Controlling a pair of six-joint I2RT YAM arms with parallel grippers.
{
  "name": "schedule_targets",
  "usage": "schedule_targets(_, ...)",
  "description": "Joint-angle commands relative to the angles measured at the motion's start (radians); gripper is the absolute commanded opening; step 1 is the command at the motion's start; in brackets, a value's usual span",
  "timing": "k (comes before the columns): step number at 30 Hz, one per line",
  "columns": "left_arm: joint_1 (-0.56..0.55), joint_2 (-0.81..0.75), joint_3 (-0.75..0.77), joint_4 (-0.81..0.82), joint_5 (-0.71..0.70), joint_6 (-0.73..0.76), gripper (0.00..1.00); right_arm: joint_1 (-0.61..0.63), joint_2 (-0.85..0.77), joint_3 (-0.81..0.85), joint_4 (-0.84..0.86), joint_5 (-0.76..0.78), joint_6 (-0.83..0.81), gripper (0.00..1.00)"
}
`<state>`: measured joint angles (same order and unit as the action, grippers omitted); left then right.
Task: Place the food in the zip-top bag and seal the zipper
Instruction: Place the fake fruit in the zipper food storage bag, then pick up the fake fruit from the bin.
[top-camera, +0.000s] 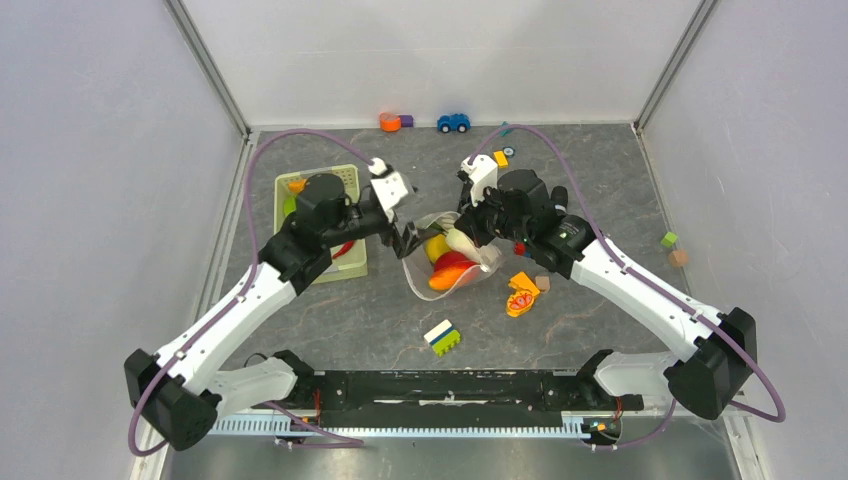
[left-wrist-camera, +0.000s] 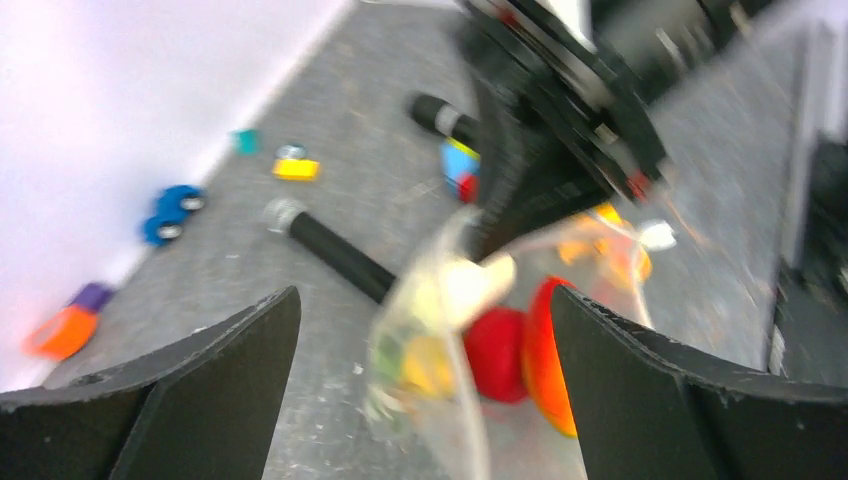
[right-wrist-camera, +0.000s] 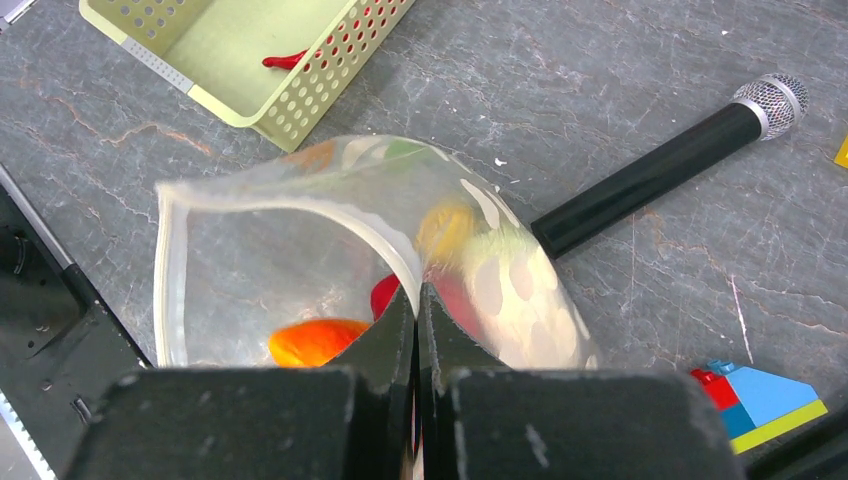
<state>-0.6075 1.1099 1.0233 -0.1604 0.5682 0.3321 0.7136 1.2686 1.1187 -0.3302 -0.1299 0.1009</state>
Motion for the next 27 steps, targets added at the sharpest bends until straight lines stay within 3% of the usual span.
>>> schedule_targets(1,0.0,-0.074,-0.027,0.287,-0.544,-0.335,1.0,0.004,-0.029,0.0,0.049,0.008,0.01,0.0)
schedule_targets(5,0.002,-0.038,0.007,0.28,-0.91,-0.393,1.0,0.004,-0.029,0.0,0.05,0.008,0.01,0.0)
schedule_targets(7,0.012,0.015,0.053,0.243,-1.019,-0.429,1.0,0.004,-0.028,0.001,0.05,0.003,0.012,0.0)
schedule_targets(10,0.041,0.101,0.126,0.17,-1.065,-0.476,1.0,0.004,-0.033,-0.002,0.05,0.001,0.01,0.0)
schedule_targets(15,0.125,0.218,0.221,0.033,-1.052,-0.59,1.0,0.004,-0.05,-0.01,0.051,0.01,-0.001,0.0)
schedule_targets(20,0.294,0.294,0.186,0.035,-0.921,-0.706,1.0,0.003,-0.063,-0.017,0.056,0.033,-0.013,0.0)
schedule_targets(23,0.381,0.339,0.135,0.076,-0.76,-0.712,1.0,0.004,-0.059,-0.017,0.062,0.026,-0.028,0.0)
schedule_targets(27,0.425,0.359,0.068,0.12,-0.731,-0.665,1.0,0.004,-0.048,-0.011,0.063,0.024,-0.032,0.0)
